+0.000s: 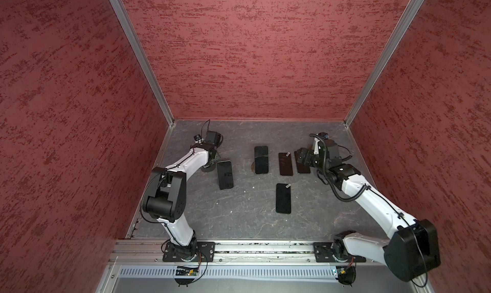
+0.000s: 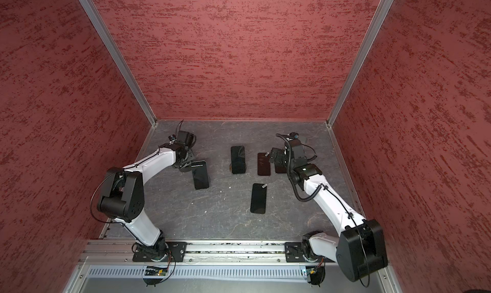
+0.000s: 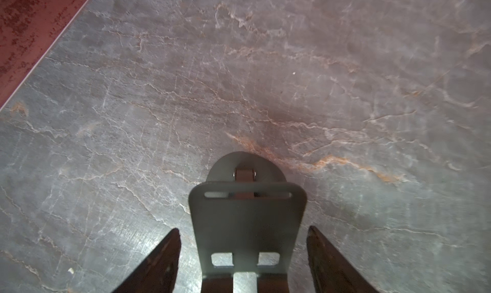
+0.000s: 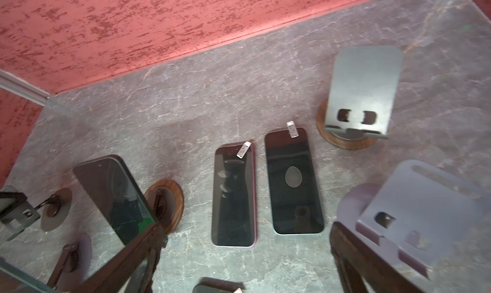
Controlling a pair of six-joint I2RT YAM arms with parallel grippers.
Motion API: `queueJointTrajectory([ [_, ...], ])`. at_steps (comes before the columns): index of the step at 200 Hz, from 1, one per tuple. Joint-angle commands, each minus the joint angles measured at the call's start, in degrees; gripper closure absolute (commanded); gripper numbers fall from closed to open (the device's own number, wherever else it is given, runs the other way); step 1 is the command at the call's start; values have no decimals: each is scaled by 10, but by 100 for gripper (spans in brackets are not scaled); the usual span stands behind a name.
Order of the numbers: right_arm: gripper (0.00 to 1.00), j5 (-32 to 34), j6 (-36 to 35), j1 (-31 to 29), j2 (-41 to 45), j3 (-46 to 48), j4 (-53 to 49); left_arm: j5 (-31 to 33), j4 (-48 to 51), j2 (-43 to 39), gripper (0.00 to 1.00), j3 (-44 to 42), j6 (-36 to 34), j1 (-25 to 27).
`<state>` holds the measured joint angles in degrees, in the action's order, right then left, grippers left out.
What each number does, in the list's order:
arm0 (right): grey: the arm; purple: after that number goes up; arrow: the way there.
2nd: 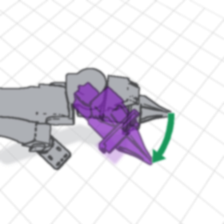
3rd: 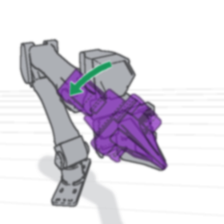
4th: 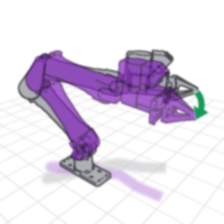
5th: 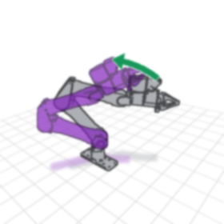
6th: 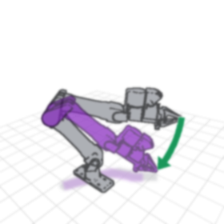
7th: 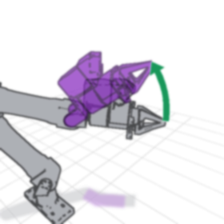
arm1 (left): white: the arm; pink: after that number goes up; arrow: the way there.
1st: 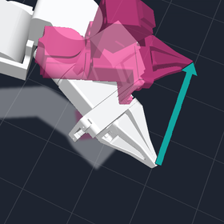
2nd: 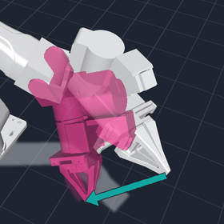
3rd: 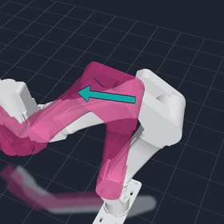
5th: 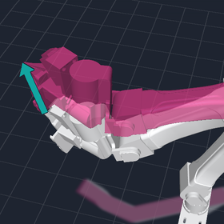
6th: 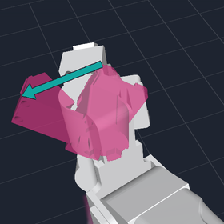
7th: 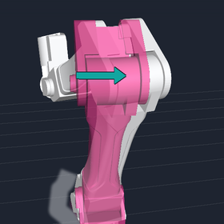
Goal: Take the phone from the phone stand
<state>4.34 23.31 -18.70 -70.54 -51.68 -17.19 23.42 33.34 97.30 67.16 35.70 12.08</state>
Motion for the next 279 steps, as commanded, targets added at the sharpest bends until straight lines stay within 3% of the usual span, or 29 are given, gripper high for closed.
queueJointTrajectory([
  [1, 1, 9, -2, -18, -16, -25, -7, 0, -6, -41, 23, -9, 2, -5],
  [51, 1, 17, -5, -54, -56, -56, -10, -1, -4, -117, 15, -31, -3, -5],
  [118, 1, 33, -5, -105, -112, -98, -14, -80, -41, -271, 0, -101, -21, 2],
  [198, 1, 47, -3, -163, -196, -157, -12, -191, -29, -402, 1, -154, -65, 17],
  [279, 1, 56, 8, -198, -262, -193, 3, -287, -52, -439, 0, -179, -103, 71],
])
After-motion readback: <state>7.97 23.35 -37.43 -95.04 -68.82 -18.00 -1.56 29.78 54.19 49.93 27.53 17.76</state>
